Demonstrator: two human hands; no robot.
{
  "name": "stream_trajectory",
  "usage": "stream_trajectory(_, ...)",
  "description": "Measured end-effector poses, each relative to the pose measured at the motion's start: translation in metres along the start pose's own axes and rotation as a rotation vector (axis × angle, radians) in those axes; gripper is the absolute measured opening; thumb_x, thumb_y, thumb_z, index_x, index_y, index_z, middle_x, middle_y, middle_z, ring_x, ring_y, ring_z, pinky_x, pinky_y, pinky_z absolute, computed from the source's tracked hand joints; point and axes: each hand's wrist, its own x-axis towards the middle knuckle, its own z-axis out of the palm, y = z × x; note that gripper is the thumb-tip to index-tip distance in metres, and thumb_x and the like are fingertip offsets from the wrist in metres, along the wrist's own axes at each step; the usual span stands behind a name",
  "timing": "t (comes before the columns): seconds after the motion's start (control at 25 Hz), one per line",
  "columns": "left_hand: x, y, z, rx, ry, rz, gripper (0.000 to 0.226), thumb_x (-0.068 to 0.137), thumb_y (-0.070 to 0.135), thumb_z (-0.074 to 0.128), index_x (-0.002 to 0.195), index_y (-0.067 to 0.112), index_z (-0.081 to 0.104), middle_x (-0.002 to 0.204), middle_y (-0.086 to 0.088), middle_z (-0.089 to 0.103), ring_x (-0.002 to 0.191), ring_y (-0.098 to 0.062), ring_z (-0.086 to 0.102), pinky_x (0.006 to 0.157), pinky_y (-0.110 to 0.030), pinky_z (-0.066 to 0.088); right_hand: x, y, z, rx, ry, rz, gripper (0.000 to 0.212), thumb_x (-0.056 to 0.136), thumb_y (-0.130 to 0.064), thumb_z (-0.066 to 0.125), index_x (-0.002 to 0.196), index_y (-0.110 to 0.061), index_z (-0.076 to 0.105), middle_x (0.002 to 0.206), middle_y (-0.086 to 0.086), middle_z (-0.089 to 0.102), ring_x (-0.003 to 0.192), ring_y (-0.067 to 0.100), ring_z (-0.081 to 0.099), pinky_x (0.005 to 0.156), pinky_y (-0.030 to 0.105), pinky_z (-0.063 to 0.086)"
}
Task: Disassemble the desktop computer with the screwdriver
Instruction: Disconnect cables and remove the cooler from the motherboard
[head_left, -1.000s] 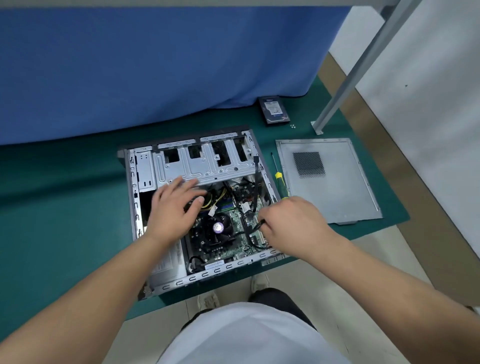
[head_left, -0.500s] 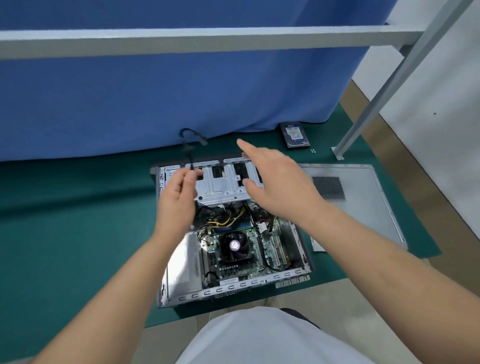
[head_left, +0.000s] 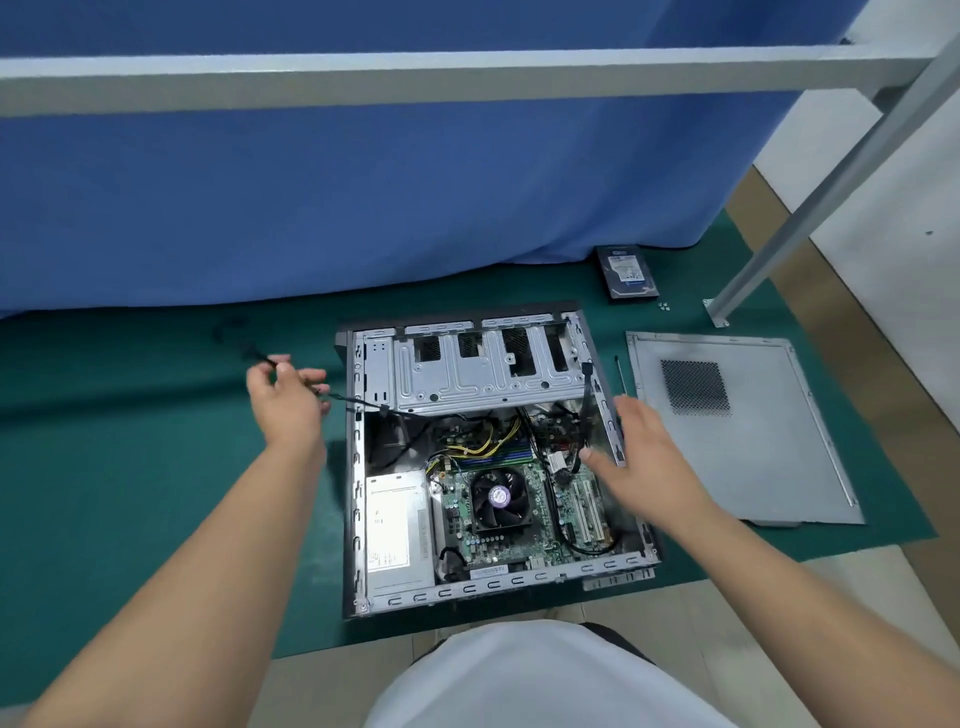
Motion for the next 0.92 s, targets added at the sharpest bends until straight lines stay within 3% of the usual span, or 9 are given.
stream_trajectory(0.08,0.01,-0.014,-0.008,0.0,0.041,-0.236,0.006,0.109,0.026,0.043,0.109,0.03,0.047,0.095,0.005,0.074,0.073,-0.011,0.061,0.058,-0.026,0.044,-0.001,0.005,0.008,0.116,-0.059,0.048,0.08,0.093,-0.06,0.062,0.159,-0.025,0.033,0.171,-0.006,0.006,0.156,0.02,0.017,0.124,0.042,0.022)
stream_trajectory(0.2,0.019,-0.027,-0.019,0.069,-0.016,-0.506,0.007,0.107,0.028,0.053,0.113,0.03,0.055,0.094,0.008,0.075,0.069,-0.012,0.06,0.058,-0.027,0.048,0.001,0.009,0.017,0.205,-0.08,0.063,0.068,0.089,-0.062,0.067,0.148,-0.031,0.051,0.171,-0.011,-0.001,0.158,0.018,0.006,0.126,0.048,0.017)
stream_trajectory(0.36,0.019,-0.028,-0.023,0.307,-0.079,-0.549,0.029,0.1,0.042,0.063,0.119,0.02,0.061,0.098,0.001,0.074,0.08,-0.02,0.068,0.067,-0.036,0.056,0.009,0.01,0.029,0.225,-0.034,0.055,0.05,0.087,-0.056,0.072,0.13,-0.03,0.067,0.171,-0.011,-0.004,0.158,0.019,-0.003,0.128,0.049,0.01)
stream_trajectory(0.48,0.009,-0.027,-0.016,0.569,0.101,-0.323,0.052,0.097,0.042,0.066,0.133,0.009,0.049,0.131,-0.015,0.061,0.118,-0.037,0.059,0.1,-0.047,0.051,0.017,0.005,0.034,0.278,-0.009,0.059,0.037,0.086,-0.055,0.075,0.116,-0.033,0.073,0.171,-0.013,-0.002,0.158,0.018,-0.001,0.128,0.047,0.009)
stream_trajectory(0.56,-0.013,-0.028,-0.003,0.709,0.132,0.052,0.045,0.096,0.035,0.065,0.13,0.009,0.05,0.135,-0.019,0.054,0.127,-0.039,0.047,0.105,-0.042,0.038,0.023,0.001,0.032,0.328,0.014,0.067,0.027,0.084,-0.054,0.077,0.105,-0.036,0.075,0.17,-0.014,0.003,0.157,0.016,0.004,0.127,0.043,0.01)
stream_trajectory(0.64,-0.043,-0.032,0.014,0.808,-0.055,0.497,0.035,0.096,0.028,0.063,0.126,0.012,0.056,0.132,-0.013,0.056,0.127,-0.03,0.043,0.104,-0.039,0.032,0.031,-0.005,0.029,0.355,0.038,0.058,0.018,0.084,-0.05,0.079,0.096,-0.037,0.075,0.17,-0.012,0.009,0.157,0.018,0.009,0.127,0.044,0.012)
stream_trajectory(0.72,-0.062,-0.04,0.032,0.922,-0.332,0.766,0.034,0.098,0.027,0.058,0.131,0.018,0.057,0.142,-0.005,0.053,0.135,-0.021,0.04,0.113,-0.041,0.033,0.042,-0.01,0.024,0.353,0.064,0.049,0.011,0.087,-0.044,0.078,0.093,-0.034,0.076,0.169,-0.009,0.016,0.156,0.021,0.015,0.127,0.048,0.016)
stream_trajectory(0.84,-0.072,-0.058,0.048,1.286,-0.641,0.831,0.049,0.105,0.043,0.043,0.154,0.037,0.037,0.169,0.004,0.024,0.156,-0.023,0.019,0.127,-0.048,0.018,0.059,-0.016,0.018,0.278,0.05,0.029,0.015,0.09,-0.043,0.075,0.093,-0.028,0.076,0.167,-0.007,0.024,0.154,0.022,0.02,0.126,0.048,0.02)
stream_trajectory(0.92,-0.068,-0.074,0.049,1.41,-0.678,0.833,0.054,0.107,0.052,0.032,0.159,0.045,0.021,0.172,0.006,0.009,0.159,-0.023,0.006,0.128,-0.045,0.007,0.072,-0.018,0.016,0.222,0.025,-0.009,0.02,0.091,-0.044,0.073,0.091,-0.025,0.075,0.166,-0.006,0.028,0.155,0.023,0.018,0.126,0.045,0.015)
